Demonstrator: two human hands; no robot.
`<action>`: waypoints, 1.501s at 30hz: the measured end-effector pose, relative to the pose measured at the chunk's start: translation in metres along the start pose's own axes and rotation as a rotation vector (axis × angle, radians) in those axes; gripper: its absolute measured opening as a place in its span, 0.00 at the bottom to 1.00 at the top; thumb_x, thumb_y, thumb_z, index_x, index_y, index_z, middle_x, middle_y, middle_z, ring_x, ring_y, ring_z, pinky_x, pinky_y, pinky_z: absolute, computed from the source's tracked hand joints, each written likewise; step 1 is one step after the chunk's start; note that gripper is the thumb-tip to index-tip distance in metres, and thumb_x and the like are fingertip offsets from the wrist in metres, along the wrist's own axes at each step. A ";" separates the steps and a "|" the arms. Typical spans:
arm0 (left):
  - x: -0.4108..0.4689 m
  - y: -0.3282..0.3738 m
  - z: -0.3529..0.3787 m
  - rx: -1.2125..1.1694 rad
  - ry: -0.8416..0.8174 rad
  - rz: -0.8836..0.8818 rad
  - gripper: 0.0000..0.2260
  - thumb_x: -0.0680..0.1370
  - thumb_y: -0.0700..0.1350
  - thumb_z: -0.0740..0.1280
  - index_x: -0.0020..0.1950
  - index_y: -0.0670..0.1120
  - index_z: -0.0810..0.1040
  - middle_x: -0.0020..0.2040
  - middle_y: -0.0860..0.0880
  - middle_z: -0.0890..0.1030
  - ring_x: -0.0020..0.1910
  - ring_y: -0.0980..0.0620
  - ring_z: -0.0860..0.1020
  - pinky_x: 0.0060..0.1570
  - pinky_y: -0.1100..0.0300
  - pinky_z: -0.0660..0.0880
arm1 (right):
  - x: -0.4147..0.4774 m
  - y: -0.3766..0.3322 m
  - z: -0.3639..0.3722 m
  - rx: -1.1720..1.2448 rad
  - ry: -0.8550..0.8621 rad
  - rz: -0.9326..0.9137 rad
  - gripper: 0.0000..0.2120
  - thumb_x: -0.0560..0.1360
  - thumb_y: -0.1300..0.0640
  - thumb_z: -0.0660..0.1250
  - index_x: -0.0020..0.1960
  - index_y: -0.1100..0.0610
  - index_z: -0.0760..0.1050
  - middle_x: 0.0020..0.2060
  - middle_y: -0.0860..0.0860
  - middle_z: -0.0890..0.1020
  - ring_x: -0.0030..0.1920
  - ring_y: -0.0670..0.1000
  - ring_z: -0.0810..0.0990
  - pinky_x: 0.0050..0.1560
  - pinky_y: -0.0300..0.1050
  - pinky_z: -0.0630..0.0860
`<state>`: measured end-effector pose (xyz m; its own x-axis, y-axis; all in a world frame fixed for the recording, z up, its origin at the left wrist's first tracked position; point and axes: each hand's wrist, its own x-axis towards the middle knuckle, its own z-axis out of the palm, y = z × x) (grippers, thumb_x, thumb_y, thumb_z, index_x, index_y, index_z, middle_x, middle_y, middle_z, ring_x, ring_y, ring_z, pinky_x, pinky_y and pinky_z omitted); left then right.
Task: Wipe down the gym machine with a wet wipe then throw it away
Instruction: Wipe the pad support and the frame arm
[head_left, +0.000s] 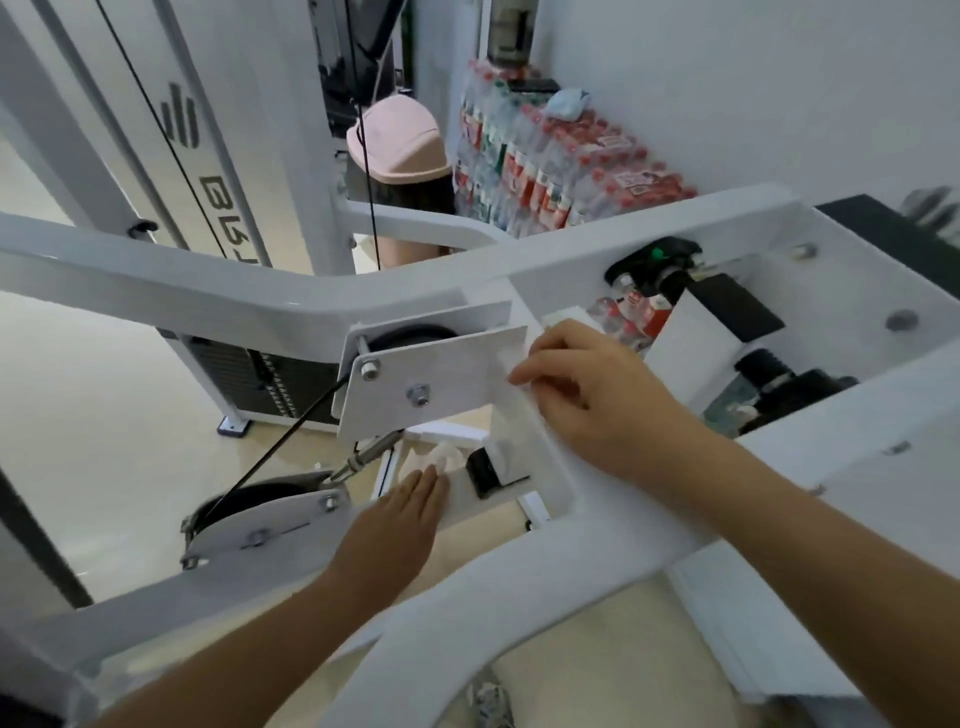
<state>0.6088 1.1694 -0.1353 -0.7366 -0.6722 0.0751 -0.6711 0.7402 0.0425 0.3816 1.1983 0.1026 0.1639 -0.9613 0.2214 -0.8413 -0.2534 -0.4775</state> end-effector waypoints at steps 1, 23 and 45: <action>-0.006 -0.005 0.001 -0.010 -0.023 -0.010 0.38 0.65 0.39 0.76 0.71 0.38 0.63 0.67 0.38 0.75 0.62 0.40 0.77 0.54 0.49 0.78 | -0.003 0.003 0.003 0.046 0.041 0.028 0.11 0.77 0.65 0.64 0.55 0.57 0.82 0.49 0.48 0.76 0.44 0.39 0.72 0.49 0.26 0.66; 0.071 0.054 -0.076 -1.237 -0.027 -0.882 0.07 0.76 0.38 0.64 0.38 0.42 0.72 0.33 0.47 0.76 0.29 0.55 0.75 0.37 0.61 0.78 | -0.011 -0.007 0.011 -0.103 0.016 0.230 0.20 0.81 0.55 0.57 0.72 0.53 0.68 0.72 0.49 0.66 0.69 0.51 0.67 0.69 0.44 0.62; 0.066 0.074 -0.256 -1.605 0.253 -0.270 0.17 0.78 0.29 0.60 0.43 0.47 0.82 0.43 0.43 0.84 0.41 0.46 0.81 0.43 0.52 0.77 | -0.034 -0.020 -0.042 0.828 -0.041 0.356 0.22 0.74 0.61 0.72 0.67 0.54 0.74 0.56 0.57 0.83 0.55 0.55 0.82 0.60 0.50 0.78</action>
<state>0.5320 1.1847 0.1278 -0.4806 -0.8761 0.0382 0.1165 -0.0206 0.9930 0.3719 1.2403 0.1403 -0.0036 -0.9968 -0.0800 -0.2076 0.0790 -0.9750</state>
